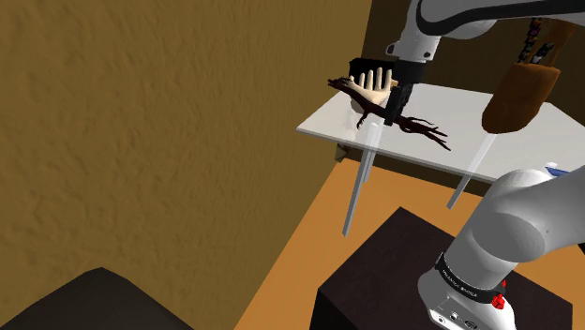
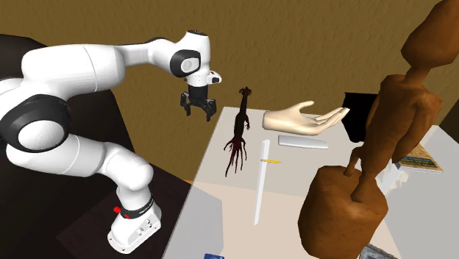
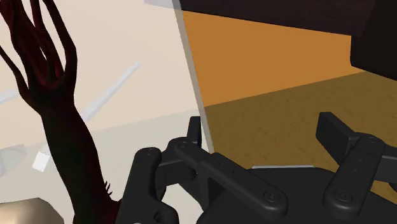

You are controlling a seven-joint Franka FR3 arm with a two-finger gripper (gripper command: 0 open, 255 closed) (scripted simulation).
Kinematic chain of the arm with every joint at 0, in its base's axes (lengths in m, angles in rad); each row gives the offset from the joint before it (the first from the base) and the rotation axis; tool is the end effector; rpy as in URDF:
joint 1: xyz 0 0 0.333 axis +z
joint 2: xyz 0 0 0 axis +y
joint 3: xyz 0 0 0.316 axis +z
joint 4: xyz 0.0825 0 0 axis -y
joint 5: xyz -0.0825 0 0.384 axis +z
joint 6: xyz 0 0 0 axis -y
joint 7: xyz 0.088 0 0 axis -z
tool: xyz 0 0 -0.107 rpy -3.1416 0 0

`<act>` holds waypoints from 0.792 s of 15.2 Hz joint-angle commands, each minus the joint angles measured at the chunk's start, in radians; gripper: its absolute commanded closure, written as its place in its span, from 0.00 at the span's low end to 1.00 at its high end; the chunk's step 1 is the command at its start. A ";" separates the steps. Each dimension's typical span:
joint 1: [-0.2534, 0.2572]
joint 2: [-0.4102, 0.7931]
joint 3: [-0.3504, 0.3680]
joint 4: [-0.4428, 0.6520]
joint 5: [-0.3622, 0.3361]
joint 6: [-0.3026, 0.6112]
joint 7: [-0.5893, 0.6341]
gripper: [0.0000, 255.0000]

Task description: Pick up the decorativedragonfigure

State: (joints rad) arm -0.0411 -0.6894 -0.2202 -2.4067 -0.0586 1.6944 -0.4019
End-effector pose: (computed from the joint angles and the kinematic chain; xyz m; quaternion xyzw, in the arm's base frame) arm 0.3277 -0.1059 0.5392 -0.9940 -0.0999 0.0040 0.0439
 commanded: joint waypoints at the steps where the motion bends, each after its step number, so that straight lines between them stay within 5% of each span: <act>1: -0.006 0.029 -0.043 0.014 -0.024 0.045 -0.063 0.00; 12: 0.019 0.278 -0.284 0.199 -0.019 0.259 -0.401 0.00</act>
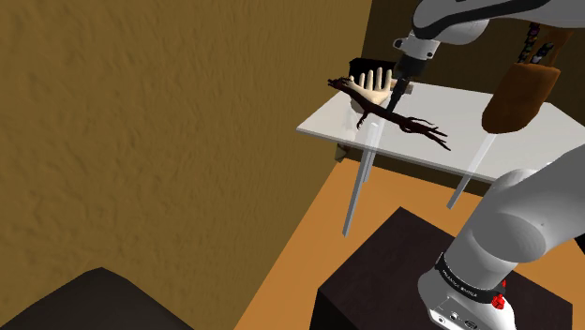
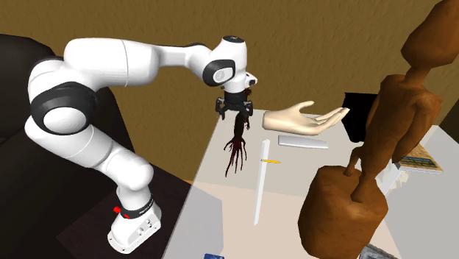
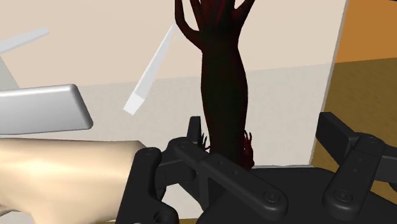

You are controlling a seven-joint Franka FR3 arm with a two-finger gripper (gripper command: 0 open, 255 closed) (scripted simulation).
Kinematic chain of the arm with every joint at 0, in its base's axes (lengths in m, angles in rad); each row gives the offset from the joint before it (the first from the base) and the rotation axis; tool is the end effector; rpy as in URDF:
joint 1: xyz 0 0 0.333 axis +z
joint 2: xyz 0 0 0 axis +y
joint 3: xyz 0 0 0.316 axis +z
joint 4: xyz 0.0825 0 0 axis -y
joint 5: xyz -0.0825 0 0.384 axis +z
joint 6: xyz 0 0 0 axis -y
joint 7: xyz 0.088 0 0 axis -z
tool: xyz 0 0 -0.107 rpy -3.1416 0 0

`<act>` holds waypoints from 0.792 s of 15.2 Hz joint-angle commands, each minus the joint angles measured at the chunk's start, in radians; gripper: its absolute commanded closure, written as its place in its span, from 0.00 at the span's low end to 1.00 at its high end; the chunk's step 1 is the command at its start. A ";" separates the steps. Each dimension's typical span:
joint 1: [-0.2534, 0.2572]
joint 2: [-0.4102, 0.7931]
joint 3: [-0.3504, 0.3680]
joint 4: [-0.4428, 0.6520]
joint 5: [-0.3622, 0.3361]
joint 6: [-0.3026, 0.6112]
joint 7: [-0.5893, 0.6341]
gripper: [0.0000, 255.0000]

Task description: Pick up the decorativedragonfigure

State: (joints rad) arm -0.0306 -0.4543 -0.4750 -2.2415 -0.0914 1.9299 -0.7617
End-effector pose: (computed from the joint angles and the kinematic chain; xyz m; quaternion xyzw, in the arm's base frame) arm 0.3725 -0.2393 0.5333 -0.9847 -0.1569 -0.0740 0.0181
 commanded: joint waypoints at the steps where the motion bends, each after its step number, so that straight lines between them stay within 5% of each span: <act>1: 0.012 0.054 -0.038 0.043 0.018 0.029 -0.054 0.00; 10: 0.010 0.070 -0.054 -0.045 0.020 0.132 -0.067 0.00; 11: 0.010 0.070 -0.053 -0.045 0.020 0.133 -0.066 1.00; 12: 0.010 0.070 -0.053 -0.046 0.020 0.132 -0.066 1.00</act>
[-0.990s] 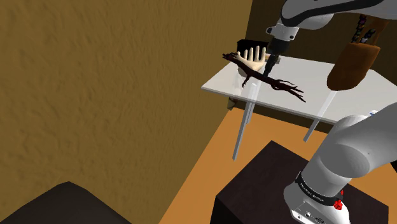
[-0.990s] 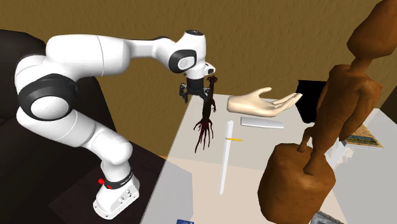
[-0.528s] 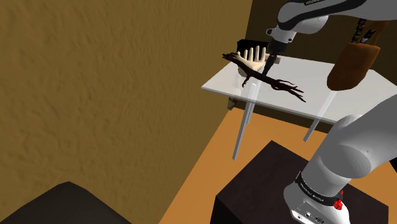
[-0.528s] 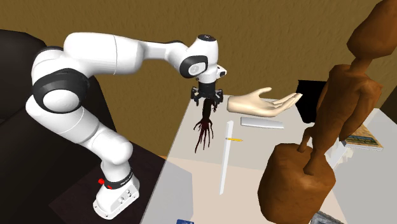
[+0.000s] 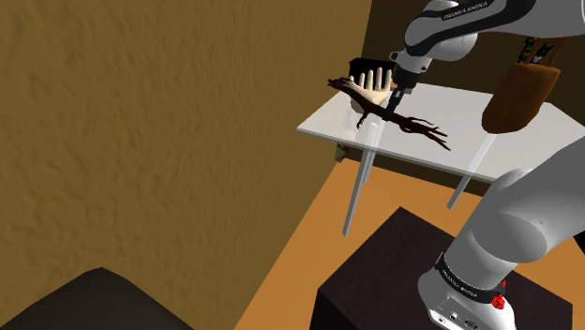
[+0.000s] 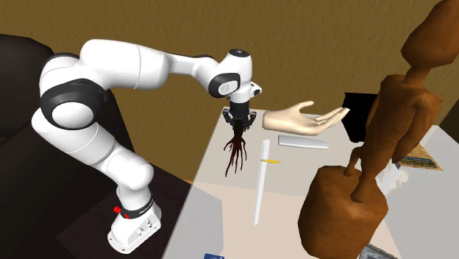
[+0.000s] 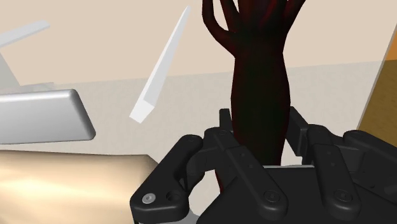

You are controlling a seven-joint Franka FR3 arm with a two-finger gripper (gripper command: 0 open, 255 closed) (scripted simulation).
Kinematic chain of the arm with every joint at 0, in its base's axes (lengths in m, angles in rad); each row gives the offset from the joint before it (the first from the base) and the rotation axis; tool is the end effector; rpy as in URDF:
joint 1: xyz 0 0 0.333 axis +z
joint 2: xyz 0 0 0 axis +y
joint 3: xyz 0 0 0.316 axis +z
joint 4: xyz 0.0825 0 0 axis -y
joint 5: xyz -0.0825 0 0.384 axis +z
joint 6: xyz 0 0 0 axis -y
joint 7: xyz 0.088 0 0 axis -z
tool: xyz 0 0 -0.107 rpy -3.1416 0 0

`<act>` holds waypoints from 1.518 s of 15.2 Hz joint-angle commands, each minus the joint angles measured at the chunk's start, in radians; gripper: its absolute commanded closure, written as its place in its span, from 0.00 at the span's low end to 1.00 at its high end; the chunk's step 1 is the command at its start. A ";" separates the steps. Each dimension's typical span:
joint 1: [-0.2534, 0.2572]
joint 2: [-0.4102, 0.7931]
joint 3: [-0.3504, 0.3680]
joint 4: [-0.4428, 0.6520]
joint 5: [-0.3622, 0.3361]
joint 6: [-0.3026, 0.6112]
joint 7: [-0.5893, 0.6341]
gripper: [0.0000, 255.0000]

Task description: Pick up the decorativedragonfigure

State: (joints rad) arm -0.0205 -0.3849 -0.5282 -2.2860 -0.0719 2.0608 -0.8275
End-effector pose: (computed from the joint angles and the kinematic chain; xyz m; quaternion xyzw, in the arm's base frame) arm 0.3831 -0.2574 0.4931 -0.9828 -0.1641 -0.0833 0.0135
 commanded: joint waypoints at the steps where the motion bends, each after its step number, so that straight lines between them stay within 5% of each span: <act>1: 0.000 0.000 0.000 -0.001 0.000 0.001 0.000 1.00; 8: 0.000 0.001 -0.001 0.000 0.000 0.001 -0.001 1.00; 23: 0.006 -0.018 0.027 0.184 0.003 -0.201 0.020 1.00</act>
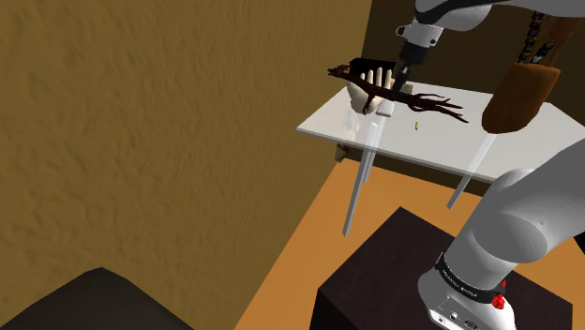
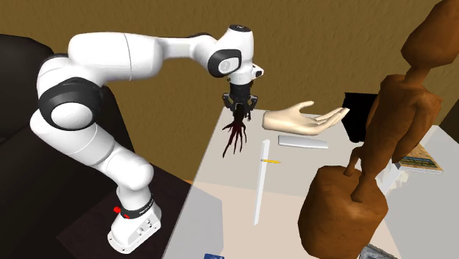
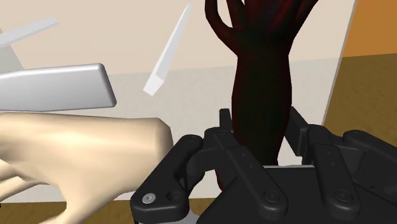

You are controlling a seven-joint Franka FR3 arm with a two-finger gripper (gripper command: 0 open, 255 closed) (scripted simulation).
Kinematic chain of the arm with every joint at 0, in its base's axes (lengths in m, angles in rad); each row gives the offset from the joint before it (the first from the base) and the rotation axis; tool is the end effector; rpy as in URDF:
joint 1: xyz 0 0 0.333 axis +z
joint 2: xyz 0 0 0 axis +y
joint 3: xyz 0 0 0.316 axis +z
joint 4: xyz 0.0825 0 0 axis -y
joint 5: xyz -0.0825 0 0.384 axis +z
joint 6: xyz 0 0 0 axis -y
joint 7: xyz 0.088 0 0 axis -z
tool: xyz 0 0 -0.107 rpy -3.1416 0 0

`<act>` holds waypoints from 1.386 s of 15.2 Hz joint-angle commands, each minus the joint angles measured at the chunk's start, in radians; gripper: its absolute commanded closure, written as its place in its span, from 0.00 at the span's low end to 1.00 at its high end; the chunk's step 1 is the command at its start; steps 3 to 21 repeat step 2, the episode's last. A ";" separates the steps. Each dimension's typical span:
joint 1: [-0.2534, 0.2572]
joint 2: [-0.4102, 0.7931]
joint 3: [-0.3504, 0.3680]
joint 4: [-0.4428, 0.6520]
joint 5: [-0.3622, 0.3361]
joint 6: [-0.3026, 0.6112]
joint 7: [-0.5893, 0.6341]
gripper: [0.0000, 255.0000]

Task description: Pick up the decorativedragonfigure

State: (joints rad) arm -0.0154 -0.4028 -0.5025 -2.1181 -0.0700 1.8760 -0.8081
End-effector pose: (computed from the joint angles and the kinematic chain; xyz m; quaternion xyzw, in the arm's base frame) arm 0.3833 -0.2577 0.5652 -0.9829 -0.1641 -0.0830 0.0136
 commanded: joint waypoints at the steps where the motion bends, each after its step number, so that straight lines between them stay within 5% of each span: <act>1: 0.001 0.000 0.002 0.018 0.001 -0.018 0.001 1.00; 21: 0.001 0.000 0.002 0.019 0.001 -0.018 0.001 1.00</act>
